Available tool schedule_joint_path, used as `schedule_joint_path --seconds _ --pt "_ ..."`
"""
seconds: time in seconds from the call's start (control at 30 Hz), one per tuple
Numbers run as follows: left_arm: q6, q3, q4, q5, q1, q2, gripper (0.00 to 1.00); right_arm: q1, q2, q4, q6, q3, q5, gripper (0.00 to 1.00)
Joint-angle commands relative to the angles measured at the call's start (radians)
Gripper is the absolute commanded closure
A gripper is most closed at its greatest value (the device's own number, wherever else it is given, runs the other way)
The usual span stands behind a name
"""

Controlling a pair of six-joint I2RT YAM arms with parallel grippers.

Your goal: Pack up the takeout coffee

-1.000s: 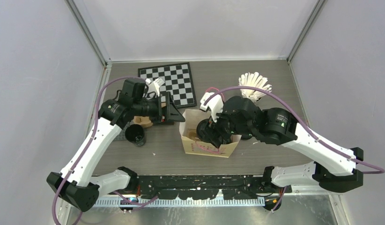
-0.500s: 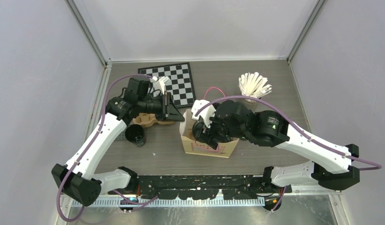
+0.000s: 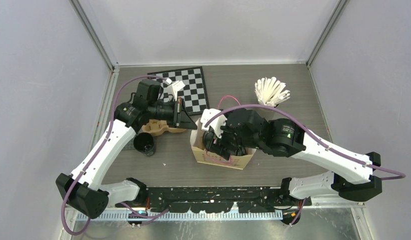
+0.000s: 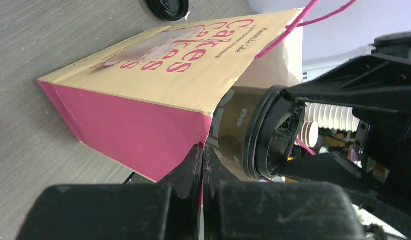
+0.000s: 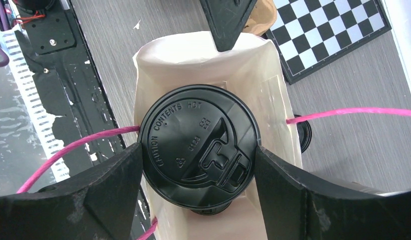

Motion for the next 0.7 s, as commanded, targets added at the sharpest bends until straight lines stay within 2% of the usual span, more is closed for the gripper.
schedule_joint_path --seconds 0.0,0.1,0.2,0.43,0.67 --pt "0.109 -0.003 0.144 0.110 0.004 -0.052 1.00 0.005 -0.005 0.049 -0.042 0.023 0.012 0.40" --pt "0.089 -0.061 0.311 0.169 0.004 -0.083 1.00 0.006 -0.025 0.048 -0.077 -0.006 0.033 0.40" --pt "0.085 -0.083 0.395 0.197 0.004 -0.092 1.00 0.005 -0.039 0.033 -0.119 -0.016 0.067 0.39" --pt "0.081 -0.069 0.397 0.199 0.004 -0.082 1.00 0.007 -0.065 0.027 -0.133 -0.074 0.090 0.40" --pt "0.036 -0.166 0.393 0.155 0.004 -0.149 1.00 0.037 -0.120 0.132 -0.170 -0.199 0.161 0.40"
